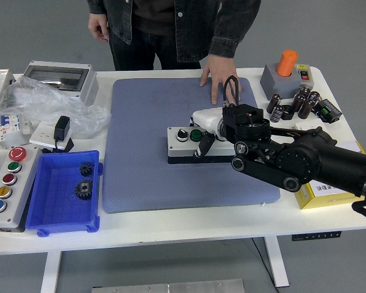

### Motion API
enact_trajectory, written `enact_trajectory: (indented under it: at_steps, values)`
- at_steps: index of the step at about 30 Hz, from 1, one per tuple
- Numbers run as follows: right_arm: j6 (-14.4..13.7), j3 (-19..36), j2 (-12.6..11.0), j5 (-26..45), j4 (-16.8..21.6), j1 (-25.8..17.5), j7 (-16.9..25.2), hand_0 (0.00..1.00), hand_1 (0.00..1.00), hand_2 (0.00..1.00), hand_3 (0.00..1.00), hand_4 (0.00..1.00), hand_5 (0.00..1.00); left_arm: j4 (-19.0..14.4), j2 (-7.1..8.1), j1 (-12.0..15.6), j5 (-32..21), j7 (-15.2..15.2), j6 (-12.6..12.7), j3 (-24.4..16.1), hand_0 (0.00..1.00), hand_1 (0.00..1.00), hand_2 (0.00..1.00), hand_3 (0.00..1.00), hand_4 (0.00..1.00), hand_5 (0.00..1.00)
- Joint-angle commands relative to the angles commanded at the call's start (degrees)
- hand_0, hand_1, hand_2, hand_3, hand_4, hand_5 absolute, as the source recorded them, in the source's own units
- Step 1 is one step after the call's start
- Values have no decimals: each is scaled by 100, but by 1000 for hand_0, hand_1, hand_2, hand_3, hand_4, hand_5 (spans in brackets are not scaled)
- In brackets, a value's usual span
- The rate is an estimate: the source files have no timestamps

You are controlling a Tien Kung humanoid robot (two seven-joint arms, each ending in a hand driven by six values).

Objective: Pick up the button,place it on the desk,press the button,press the button

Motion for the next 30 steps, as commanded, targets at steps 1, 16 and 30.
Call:
enact_trajectory:
  at_steps: [1,16,30]
  values:
    - [-91,-40,8,66,-19,4,-20,539,582,503,413,646,2,0,-2,-1,0,0,0,0,586,628,606,612,554,367]
    - [-324,-317,-43,449,-5,53,-97,546,598,557,415,632,2,12,-5,24,-119,-15,5,113,586,628,606,612,556,374]
    - [-354,-450,-129,516,187,74,-29,667,682,755,734,715,58,13,-14,24,-117,-18,-21,106,586,628,606,612,556,374]
